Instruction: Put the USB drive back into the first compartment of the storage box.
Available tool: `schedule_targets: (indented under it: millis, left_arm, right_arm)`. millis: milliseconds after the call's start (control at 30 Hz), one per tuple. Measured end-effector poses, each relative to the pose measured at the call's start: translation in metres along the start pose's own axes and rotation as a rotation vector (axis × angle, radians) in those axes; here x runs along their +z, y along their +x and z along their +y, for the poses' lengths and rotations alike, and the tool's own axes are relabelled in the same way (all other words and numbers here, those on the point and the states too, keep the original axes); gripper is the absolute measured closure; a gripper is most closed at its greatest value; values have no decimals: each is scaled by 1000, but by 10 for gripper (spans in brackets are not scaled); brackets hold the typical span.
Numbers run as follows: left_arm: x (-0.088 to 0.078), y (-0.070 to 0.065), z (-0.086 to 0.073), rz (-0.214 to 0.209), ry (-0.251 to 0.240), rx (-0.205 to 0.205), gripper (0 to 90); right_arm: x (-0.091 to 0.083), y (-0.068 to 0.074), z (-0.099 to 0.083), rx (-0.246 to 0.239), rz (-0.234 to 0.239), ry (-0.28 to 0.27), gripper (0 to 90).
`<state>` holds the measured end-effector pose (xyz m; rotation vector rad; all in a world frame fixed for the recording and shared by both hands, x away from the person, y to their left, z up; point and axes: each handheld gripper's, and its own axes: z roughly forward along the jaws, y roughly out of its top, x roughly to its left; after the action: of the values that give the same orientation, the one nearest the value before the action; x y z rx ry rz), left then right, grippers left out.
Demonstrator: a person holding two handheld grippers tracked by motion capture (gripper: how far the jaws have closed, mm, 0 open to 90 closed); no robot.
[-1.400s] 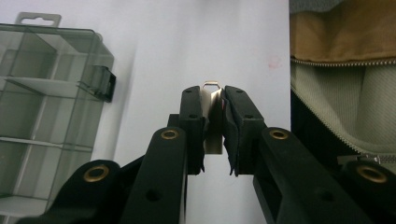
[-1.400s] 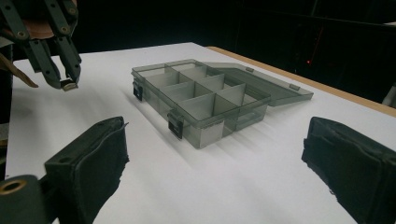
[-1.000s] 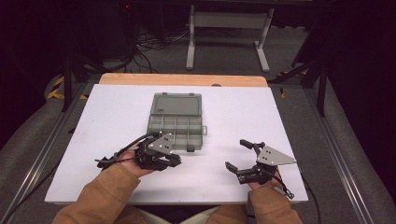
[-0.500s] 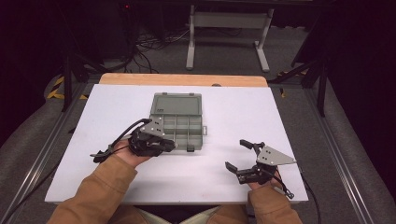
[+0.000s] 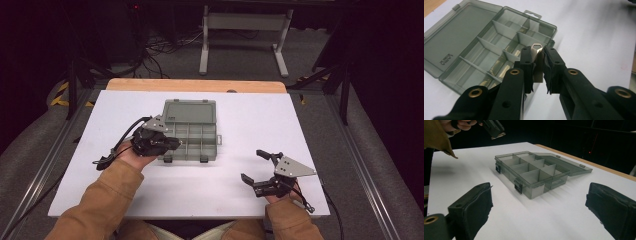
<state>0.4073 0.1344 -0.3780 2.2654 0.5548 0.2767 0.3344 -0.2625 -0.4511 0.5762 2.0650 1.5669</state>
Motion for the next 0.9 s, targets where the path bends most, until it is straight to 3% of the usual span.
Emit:
schedule_targets:
  millis: [567, 900]
  left_arm:
    - [4, 40, -6, 24, -44, -161, 787]
    - [12, 52, -8, 43, -48, -204, 787]
  right_arm:
    - [0, 0, 0, 2, -2, 0, 68]
    - [0, 0, 0, 2, -1, 1, 69]
